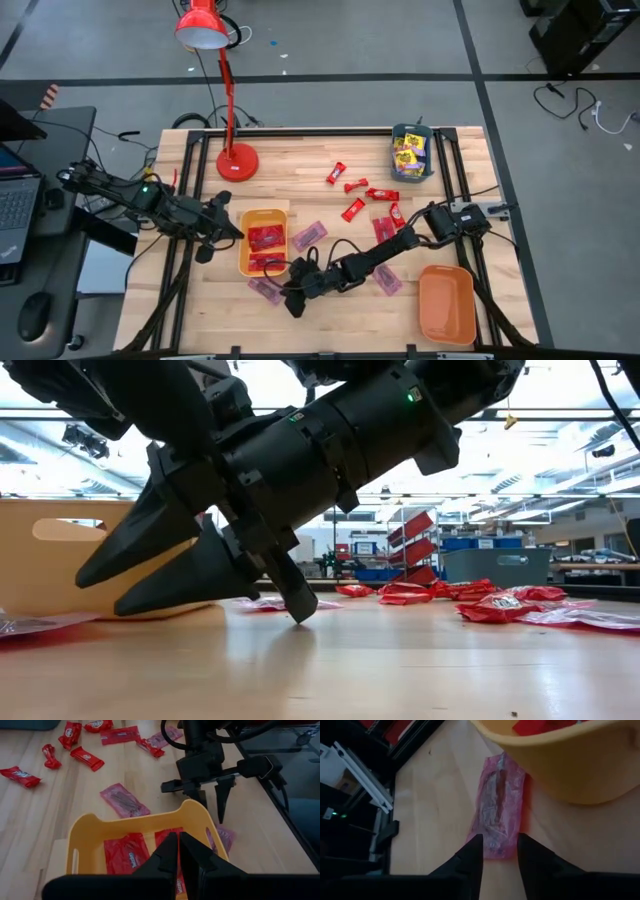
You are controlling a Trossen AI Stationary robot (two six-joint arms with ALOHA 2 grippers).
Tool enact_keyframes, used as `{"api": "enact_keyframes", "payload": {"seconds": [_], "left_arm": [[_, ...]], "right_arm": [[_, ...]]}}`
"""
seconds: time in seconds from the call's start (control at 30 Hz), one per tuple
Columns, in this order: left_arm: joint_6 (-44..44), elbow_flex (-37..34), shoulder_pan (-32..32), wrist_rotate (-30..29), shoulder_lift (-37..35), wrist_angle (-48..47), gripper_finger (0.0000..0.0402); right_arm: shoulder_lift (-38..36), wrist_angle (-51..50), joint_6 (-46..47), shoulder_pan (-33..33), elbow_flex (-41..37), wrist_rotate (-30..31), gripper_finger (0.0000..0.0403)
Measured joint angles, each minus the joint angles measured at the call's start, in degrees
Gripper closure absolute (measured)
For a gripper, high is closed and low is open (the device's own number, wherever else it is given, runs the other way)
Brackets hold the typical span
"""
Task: Sort candy
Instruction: Put the red candy pack into the yellow bin
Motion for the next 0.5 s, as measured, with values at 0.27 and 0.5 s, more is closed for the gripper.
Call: {"api": "enact_keyframes", "payload": {"seconds": [0.27, 0.5], "left_arm": [[0.0, 0.0, 0.0, -0.6, 0.0, 0.2, 0.0383], [0.0, 0.0, 0.0, -0.6, 0.0, 0.2, 0.0383]], "right_arm": [[0.0, -0.7, 0.0, 0.0, 0.0, -0.8, 0.0304], [0.1, -3.6, -8.3, 0.4, -0.1, 2.4, 0.0308]]}}
